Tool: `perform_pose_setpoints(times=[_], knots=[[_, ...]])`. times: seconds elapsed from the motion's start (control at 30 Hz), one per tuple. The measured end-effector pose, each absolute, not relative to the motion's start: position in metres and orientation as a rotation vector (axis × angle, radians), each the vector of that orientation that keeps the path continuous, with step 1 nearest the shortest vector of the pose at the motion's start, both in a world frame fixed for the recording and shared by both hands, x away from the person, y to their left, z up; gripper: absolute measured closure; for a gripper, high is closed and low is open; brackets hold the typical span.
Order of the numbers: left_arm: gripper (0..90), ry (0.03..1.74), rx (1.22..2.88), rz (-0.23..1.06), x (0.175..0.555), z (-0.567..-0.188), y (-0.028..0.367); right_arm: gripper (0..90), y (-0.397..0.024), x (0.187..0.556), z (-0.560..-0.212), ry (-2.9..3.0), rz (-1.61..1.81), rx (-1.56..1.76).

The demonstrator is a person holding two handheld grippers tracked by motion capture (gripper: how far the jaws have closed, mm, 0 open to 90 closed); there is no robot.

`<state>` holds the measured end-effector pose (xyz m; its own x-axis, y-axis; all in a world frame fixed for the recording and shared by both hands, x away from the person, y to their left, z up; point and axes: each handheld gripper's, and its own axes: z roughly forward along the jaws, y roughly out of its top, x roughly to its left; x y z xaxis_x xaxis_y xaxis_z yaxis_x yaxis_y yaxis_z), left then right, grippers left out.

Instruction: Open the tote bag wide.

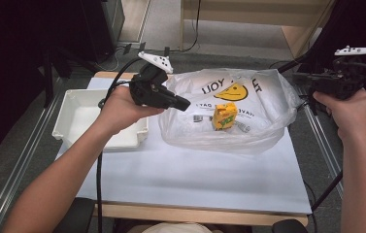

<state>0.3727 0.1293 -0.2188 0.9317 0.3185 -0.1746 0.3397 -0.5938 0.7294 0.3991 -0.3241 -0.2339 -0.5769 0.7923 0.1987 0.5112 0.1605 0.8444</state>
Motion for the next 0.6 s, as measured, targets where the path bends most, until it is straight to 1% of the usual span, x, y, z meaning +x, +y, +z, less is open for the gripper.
perform_pose_setpoints(times=[0.1, 0.23, 0.6], knots=[[89.1, 0.471, 2.256, -0.029, 0.382, -0.216, 0.124, 90.0, -0.318, 0.402, -0.227, 2.156, 1.378, 1.227], [89.1, 0.472, 2.257, -0.025, 0.386, -0.215, 0.119, 90.0, -0.311, 0.406, -0.220, 2.168, 1.372, 1.212], [89.1, 0.484, 2.269, -0.023, 0.399, -0.214, 0.106, 90.0, -0.291, 0.409, -0.210, 2.198, 1.395, 1.156]])
